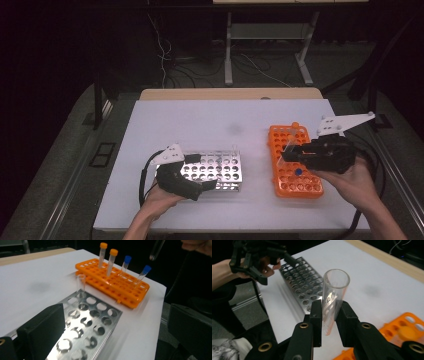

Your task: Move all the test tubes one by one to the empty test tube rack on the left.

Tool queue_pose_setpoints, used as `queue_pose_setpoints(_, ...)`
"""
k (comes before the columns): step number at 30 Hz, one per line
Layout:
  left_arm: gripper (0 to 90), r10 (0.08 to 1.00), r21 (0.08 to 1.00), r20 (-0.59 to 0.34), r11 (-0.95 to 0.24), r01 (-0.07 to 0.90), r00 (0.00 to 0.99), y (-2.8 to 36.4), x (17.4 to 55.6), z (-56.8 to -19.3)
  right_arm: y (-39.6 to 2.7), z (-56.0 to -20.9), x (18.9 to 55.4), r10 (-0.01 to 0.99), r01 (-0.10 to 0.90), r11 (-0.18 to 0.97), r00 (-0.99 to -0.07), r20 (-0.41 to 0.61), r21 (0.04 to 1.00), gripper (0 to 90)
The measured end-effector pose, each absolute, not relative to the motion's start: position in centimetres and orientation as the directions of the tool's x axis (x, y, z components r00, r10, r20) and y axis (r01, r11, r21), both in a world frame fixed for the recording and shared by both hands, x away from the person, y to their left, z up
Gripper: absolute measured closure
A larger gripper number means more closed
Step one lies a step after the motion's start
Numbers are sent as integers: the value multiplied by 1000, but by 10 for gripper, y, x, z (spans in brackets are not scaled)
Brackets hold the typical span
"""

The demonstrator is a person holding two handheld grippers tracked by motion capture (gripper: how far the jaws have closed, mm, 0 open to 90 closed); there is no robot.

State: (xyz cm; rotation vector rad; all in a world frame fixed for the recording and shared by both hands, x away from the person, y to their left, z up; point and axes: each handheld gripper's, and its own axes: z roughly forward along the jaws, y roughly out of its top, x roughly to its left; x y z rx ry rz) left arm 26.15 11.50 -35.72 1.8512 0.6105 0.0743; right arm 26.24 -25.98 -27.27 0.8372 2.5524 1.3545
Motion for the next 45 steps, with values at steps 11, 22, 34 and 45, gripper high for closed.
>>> queue_pose_setpoints(11,44,358,906,-222,-268,328,907,82,267,-332,-226,-288,262,462,397,496,-874,152,772,754)
queue_pose_setpoints(22,213,279,911,-228,-276,305,933,58,273,-317,-203,-302,264,421,392,526,-891,170,755,754)
queue_pose_setpoints(34,492,202,910,-233,-299,286,951,39,277,-314,-189,-310,261,391,382,551,-904,175,742,753)
queue_pose_setpoints(45,737,189,913,-215,-309,266,958,36,277,-314,-185,-314,262,384,392,541,-902,197,744,752)
